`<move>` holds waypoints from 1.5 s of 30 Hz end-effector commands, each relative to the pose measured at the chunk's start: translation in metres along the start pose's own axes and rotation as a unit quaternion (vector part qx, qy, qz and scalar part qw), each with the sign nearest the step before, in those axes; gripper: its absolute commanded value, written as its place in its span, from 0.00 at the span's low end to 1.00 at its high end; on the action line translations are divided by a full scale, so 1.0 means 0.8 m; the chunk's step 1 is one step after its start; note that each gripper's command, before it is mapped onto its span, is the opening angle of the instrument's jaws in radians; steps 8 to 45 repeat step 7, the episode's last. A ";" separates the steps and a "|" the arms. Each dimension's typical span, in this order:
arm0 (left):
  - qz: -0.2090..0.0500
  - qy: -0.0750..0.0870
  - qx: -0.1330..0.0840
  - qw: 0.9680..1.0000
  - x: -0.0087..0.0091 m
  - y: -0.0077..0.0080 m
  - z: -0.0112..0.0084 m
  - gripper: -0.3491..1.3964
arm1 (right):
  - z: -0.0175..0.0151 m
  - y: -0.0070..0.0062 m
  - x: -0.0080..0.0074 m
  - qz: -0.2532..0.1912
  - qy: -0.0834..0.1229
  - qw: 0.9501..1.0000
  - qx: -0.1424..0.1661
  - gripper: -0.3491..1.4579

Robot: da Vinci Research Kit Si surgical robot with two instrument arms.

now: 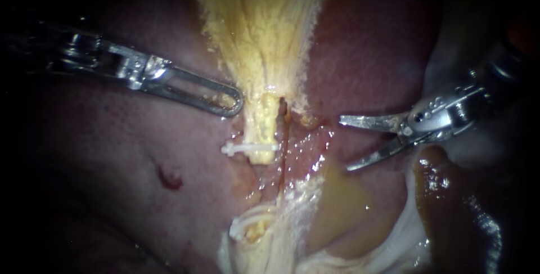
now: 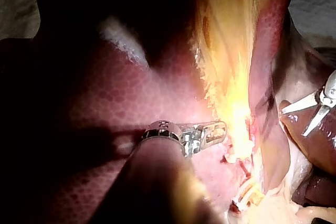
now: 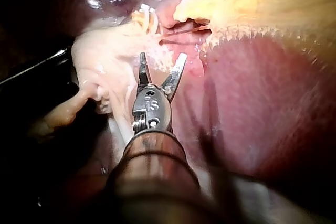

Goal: Go back from the cut left tube

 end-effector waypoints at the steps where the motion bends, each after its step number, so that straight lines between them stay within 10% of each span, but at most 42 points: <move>1: 0.000 0.000 0.000 1.000 0.0000 0.0000 0.0000 0.00 | 0.0000 0.0000 0.0001 0.000 -0.001 1.000 0.000 0.99; 45: 0.000 0.000 0.001 1.000 0.0000 -0.0001 -0.0001 0.00 | 0.0002 0.0001 0.0003 0.001 0.004 1.000 0.009 0.99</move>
